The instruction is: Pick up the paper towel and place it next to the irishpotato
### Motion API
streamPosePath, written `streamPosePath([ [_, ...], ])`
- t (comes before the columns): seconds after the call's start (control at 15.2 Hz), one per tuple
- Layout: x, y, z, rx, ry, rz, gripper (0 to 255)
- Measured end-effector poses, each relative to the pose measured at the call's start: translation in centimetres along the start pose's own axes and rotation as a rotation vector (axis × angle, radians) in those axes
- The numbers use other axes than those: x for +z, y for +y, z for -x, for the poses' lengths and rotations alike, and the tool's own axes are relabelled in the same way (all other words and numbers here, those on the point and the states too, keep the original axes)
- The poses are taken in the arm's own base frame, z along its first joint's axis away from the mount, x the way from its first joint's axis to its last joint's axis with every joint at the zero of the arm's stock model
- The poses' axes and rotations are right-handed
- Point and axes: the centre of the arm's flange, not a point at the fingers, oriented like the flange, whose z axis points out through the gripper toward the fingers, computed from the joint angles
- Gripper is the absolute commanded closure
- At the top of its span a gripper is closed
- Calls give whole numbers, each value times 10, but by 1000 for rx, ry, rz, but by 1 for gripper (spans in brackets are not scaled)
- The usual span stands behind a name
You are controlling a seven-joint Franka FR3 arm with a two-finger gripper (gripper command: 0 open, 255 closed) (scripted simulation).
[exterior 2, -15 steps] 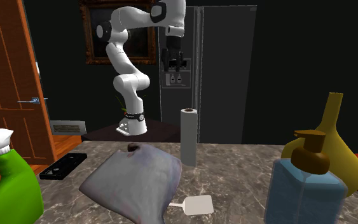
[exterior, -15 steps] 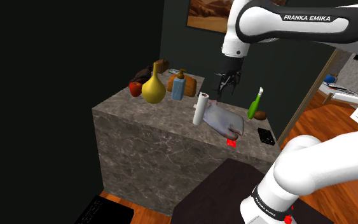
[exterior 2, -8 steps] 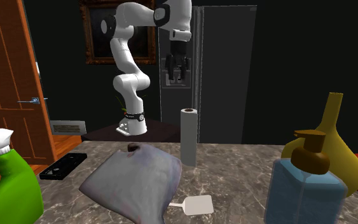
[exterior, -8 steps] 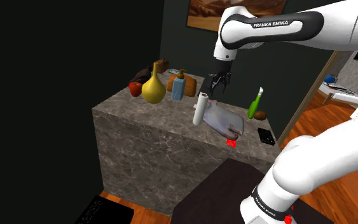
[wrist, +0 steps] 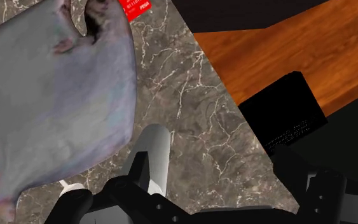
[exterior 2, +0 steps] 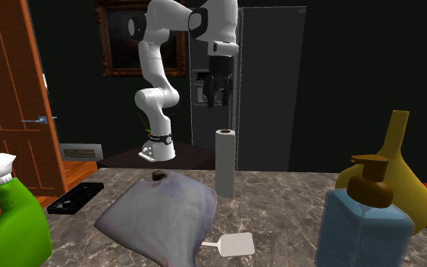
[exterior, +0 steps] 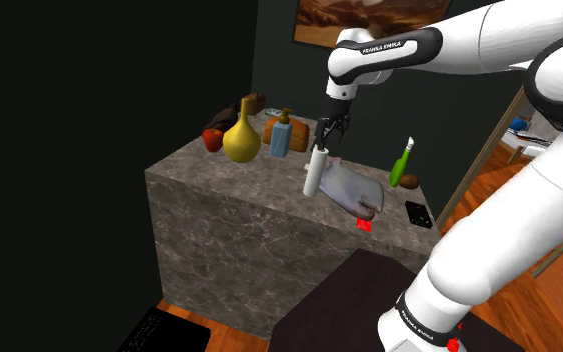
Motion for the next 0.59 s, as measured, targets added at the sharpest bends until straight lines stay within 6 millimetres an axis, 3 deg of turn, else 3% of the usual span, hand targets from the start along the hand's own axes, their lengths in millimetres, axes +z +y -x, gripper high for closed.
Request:
streamPosePath([
  [0.59, 36, 65, -85, -14, 16, -6, 0],
])
